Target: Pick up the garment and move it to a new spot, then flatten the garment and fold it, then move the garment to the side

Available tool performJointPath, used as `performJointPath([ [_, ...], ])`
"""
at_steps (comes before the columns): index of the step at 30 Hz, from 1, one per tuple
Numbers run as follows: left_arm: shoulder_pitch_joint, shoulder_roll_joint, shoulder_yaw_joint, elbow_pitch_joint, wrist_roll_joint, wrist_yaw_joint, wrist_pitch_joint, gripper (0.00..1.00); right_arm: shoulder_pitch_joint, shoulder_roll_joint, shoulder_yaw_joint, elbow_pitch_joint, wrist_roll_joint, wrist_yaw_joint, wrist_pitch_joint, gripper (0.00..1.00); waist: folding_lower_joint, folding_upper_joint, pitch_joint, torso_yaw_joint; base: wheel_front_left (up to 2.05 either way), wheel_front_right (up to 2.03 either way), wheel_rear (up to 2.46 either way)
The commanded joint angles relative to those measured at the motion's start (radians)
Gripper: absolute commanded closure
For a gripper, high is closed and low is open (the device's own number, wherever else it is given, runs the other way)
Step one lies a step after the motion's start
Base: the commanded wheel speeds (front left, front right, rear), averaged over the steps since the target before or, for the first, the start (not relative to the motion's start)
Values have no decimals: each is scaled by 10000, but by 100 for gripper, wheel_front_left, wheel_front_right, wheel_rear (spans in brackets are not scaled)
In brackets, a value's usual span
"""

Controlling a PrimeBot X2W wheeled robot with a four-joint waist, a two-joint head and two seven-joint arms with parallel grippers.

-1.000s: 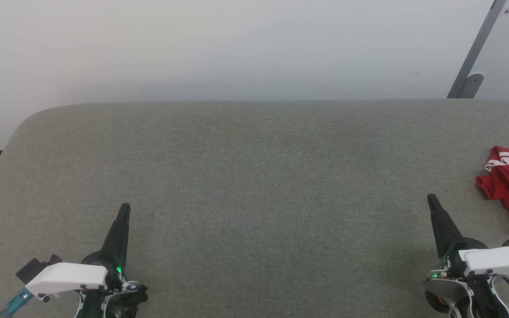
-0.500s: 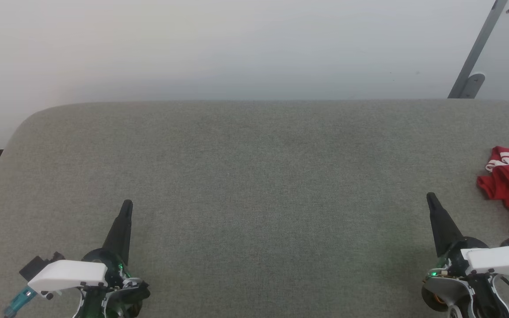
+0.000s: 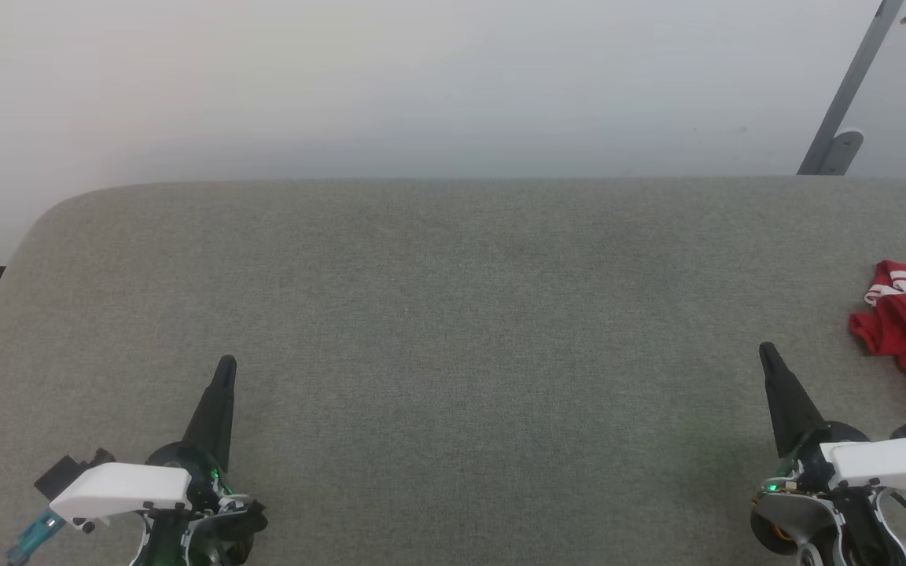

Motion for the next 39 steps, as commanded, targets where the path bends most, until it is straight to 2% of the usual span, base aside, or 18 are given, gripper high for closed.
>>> performJointPath([
  [1,-104,-25,-4,-5,-25,-32,37,100,-50,33,-8,9,41,0,26,100,-1,-1,0,0,0,0,0],
  [39,-103,-26,-10,-6,-31,-32,30,100,-49,32,-6,9,43,0,23,100,-1,-1,0,0,0,0,0],
])
